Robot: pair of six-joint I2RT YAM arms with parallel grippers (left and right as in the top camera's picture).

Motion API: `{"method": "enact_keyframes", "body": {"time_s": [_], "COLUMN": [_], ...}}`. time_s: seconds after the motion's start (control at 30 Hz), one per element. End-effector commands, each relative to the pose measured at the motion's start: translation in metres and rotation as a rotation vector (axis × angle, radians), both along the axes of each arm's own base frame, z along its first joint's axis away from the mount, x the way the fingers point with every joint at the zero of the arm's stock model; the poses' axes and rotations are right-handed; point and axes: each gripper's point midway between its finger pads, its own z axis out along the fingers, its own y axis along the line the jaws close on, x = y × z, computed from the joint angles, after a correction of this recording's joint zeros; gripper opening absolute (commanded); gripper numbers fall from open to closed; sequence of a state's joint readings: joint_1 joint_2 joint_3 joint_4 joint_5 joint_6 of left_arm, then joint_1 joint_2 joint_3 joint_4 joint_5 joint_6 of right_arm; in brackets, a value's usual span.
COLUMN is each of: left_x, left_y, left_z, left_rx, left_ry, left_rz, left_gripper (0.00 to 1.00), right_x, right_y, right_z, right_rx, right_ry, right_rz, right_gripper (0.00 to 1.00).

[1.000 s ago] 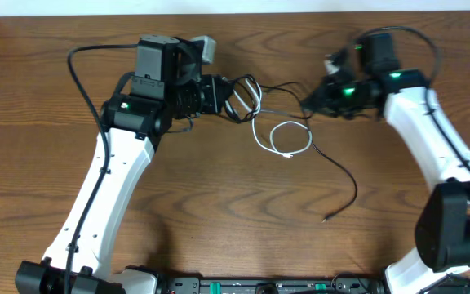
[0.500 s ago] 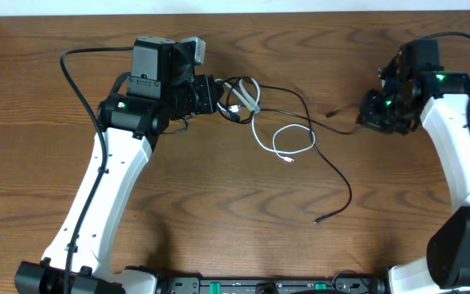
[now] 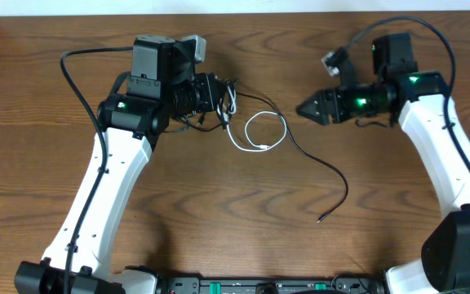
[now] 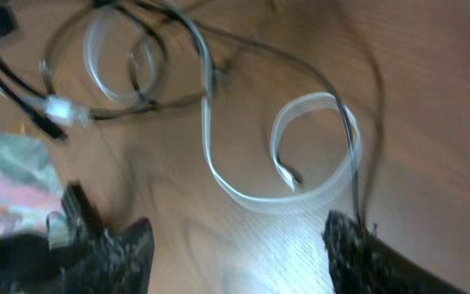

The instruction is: Untangle cables

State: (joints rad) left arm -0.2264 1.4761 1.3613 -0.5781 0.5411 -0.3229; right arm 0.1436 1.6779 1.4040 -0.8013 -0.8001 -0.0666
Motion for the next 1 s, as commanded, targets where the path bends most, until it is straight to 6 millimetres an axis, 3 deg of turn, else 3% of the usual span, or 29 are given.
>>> {"method": "enact_keyframes", "body": {"time_s": [0.0, 0.1, 0.23, 0.47, 0.53, 0.57, 0.6, 0.63, 0.67, 0.73, 0.77, 0.83, 0.97], "left_x": [-0.008, -0.009, -0.008, -0.008, -0.009, -0.009, -0.008, -0.008, -0.008, -0.007, -0.006, -0.005, -0.006], "left_y": [-0.017, -0.019, -0.019, -0.022, -0.023, -0.023, -0.023, -0.022, -0.02, -0.014, -0.01, -0.008, -0.008], "left_z": [0.009, 0.009, 0.01, 0.014, 0.015, 0.015, 0.014, 0.014, 0.011, 0.005, 0.001, 0.0, -0.001], "left_rx": [-0.136, -0.173, -0.217, -0.282, -0.286, -0.286, -0.277, -0.251, -0.226, -0.195, -0.171, -0.146, -0.112], "left_ry": [0.076, 0.127, 0.179, 0.232, 0.235, 0.236, 0.224, 0.197, 0.182, 0.191, 0.192, 0.167, 0.136], "left_rz": [-0.01, 0.032, 0.084, 0.129, 0.122, 0.122, 0.113, 0.093, 0.087, 0.119, 0.141, 0.126, 0.091], "left_gripper": [0.07, 0.07, 0.07, 0.07, 0.08, 0.07, 0.07, 0.07, 0.08, 0.08, 0.08, 0.08, 0.07], "right_x": [-0.007, -0.003, 0.004, 0.012, 0.025, 0.035, 0.041, 0.05, 0.056, 0.06, 0.059, 0.053, 0.042], "right_y": [0.046, 0.076, 0.09, 0.117, 0.121, 0.108, 0.096, 0.07, 0.043, 0.009, -0.028, -0.067, -0.11], "right_z": [0.028, 0.036, 0.027, -0.01, -0.031, -0.044, -0.05, -0.057, -0.059, -0.062, -0.07, -0.079, -0.086], "right_rx": [0.125, 0.133, 0.065, -0.008, -0.052, -0.114, -0.155, -0.232, -0.298, -0.38, -0.488, -0.609, -0.765], "right_ry": [-0.049, -0.084, -0.063, -0.006, -0.003, 0.007, 0.01, 0.009, 0.007, 0.012, 0.031, 0.061, 0.087], "right_rz": [0.089, 0.078, -0.028, -0.105, -0.169, -0.26, -0.321, -0.423, -0.505, -0.591, -0.677, -0.751, -0.784], "right_gripper": [0.63, 0.58, 0.51, 0.42, 0.29, 0.14, 0.06, 0.01, 0.01, 0.01, 0.01, 0.01, 0.01]}}
